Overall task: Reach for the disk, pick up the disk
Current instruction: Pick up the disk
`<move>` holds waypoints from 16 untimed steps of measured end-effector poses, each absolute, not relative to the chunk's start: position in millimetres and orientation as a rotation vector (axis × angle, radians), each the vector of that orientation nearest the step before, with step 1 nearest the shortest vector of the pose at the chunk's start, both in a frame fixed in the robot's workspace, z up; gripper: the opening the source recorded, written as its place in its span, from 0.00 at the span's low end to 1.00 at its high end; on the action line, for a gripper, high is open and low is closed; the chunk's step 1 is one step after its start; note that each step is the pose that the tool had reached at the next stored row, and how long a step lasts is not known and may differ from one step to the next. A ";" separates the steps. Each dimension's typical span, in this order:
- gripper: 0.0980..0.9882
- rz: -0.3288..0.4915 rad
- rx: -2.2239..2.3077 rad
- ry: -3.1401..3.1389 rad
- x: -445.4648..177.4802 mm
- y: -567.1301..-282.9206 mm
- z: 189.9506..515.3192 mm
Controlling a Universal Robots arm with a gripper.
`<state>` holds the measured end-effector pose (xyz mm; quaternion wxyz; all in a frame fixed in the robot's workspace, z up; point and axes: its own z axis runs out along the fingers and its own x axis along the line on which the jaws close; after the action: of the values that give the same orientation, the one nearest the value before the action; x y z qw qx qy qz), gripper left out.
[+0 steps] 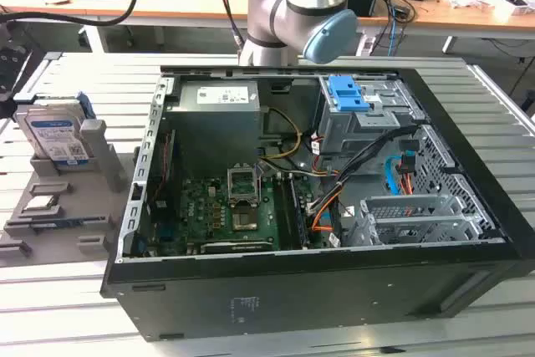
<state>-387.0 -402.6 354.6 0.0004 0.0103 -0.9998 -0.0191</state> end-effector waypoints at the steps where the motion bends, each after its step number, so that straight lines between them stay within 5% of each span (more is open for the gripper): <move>1: 0.01 -0.060 0.081 -3.139 -387.0 -402.6 354.6; 16: 0.01 -0.059 0.535 -3.088 -386.9 -402.6 354.6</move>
<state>-386.9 -402.6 354.6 0.0035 0.1706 -0.9852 -0.0188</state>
